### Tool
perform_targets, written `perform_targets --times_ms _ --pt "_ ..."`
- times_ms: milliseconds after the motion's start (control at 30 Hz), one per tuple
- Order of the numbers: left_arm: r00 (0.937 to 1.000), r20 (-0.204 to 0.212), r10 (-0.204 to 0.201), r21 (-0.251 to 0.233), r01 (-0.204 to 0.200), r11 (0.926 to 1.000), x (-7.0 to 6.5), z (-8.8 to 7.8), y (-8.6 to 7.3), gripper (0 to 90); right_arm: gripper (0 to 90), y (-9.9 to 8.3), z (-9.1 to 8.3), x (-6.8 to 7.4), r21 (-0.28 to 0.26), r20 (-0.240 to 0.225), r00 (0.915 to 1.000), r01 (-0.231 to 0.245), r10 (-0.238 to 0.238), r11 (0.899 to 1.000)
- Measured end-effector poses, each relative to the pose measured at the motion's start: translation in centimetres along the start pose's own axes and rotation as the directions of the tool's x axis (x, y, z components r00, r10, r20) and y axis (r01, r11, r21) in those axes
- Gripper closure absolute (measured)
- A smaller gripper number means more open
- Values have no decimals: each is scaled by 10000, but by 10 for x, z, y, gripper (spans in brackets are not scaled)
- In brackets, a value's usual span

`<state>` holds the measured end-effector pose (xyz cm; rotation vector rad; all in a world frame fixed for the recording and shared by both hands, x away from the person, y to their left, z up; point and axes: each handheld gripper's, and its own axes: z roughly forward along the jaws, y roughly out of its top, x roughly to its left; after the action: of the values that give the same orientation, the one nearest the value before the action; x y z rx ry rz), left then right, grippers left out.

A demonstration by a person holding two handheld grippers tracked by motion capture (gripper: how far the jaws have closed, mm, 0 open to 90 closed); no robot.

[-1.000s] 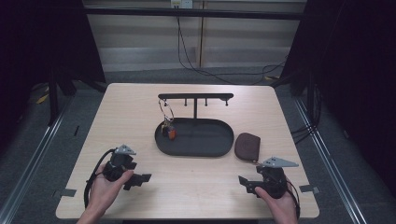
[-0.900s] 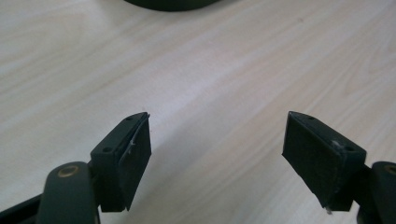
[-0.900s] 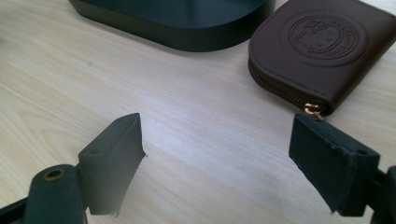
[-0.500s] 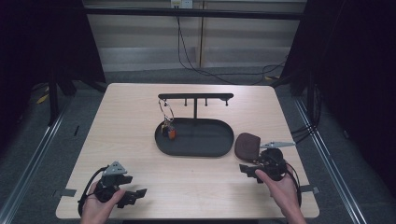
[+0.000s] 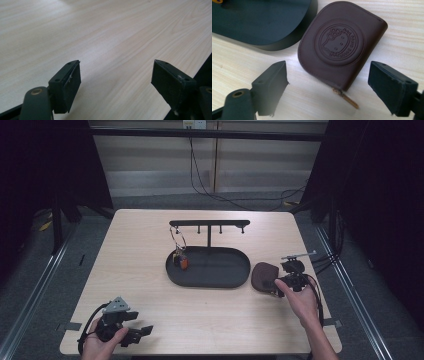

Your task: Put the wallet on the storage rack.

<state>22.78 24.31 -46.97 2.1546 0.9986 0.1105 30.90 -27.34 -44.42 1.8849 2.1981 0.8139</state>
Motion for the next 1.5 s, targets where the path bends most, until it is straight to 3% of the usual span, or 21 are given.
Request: perform_targets --times_ms 200,367,500,700,833,1067,1400,1500 --pt "10000 95 21 -164 -19 9999 1 -1 0 233 152 17 7 -4 789 271 9995 115 -137 9968" --pt "9998 154 153 -474 -145 9988 2 -5 -1 233 161 30 11 -5 989 888 9960 -5 -84 9951" --pt "9998 71 198 -391 -195 9990 3 -4 -2 232 161 37 21 -8 1382 1020 9948 -113 -28 9903" --pt "9995 -31 309 -403 -310 9987 -1 -4 -3 233 186 42 34 -5 1392 1137 9931 -455 296 9892" --pt "9992 142 383 -354 -378 9987 1 -4 -2 233 183 43 41 -8 1557 1263 9907 -696 500 9853" --pt "9978 214 630 -184 -626 9979 -2 -1 -1 232 120 43 49 -7 1711 1531 9866 -821 559 9818" --pt "9966 233 794 -43 -793 9968 -3 2 0 232 126 42 53 -14 1848 1070 9852 -1519 1338 9710" --pt "9963 241 822 -48 -821 9966 -4 4 0 232 147 40 55 -16 1788 861 9809 -1874 1744 9659"
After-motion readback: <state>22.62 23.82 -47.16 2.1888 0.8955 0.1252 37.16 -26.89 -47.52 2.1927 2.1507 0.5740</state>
